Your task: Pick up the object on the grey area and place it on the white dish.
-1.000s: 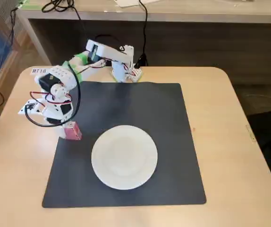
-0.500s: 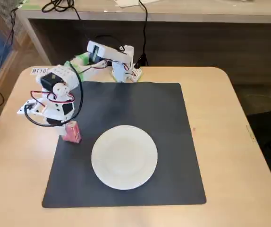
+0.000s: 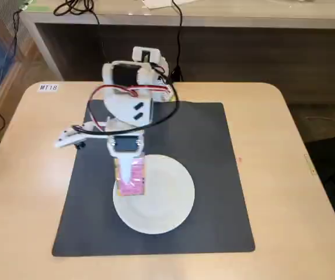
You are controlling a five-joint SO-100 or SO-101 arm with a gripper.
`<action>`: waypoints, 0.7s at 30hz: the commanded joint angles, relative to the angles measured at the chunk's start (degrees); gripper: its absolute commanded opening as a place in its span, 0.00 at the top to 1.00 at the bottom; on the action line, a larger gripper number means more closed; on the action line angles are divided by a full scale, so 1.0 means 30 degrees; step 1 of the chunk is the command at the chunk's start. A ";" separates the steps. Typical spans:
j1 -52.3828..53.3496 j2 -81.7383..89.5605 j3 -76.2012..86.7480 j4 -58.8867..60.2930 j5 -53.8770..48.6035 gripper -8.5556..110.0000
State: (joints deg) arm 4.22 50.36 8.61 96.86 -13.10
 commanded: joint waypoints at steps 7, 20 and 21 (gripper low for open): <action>-0.0850 -0.0938 0.0850 0.0117 0.0029 0.93; -0.0967 -0.2490 0.2549 0.0117 -0.0059 0.93; -0.0967 -0.2578 0.2607 0.0117 -0.0117 0.93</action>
State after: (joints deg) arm 1.76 41.48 16.70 96.86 -13.01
